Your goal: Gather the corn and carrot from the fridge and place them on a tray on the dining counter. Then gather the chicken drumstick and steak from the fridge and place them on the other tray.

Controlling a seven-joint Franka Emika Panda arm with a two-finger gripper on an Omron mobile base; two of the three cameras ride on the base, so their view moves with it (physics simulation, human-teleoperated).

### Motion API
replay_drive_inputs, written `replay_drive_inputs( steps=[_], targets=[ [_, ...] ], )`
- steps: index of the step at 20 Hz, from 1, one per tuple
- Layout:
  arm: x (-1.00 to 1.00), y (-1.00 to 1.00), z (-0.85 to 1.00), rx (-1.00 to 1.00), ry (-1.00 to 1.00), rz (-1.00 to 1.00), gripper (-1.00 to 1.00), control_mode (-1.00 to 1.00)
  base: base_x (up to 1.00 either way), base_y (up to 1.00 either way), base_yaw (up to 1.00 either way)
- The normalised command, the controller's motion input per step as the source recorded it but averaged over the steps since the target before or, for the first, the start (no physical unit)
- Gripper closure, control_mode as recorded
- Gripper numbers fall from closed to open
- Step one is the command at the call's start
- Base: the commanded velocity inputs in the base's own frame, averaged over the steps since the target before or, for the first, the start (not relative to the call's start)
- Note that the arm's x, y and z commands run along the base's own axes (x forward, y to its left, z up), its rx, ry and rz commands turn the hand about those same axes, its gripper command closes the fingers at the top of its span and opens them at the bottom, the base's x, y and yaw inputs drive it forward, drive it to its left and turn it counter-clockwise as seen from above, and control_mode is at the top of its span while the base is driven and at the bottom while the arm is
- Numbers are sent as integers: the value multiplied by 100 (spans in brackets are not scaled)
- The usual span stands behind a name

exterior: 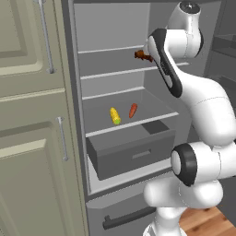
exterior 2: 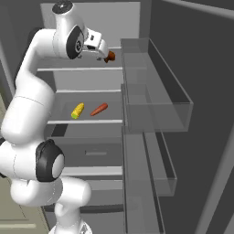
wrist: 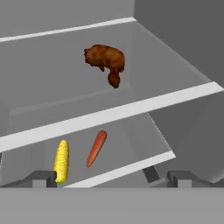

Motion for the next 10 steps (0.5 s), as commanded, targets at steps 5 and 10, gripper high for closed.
replay_drive_inputs(
  steps=[5, 10],
  targets=[
    [11, -2, -29, 0, 0, 0, -100, -100, 0, 0, 0],
    [38, -2, -4, -1, 4, 0, -100, -100, 0, 0, 0]
  ],
)
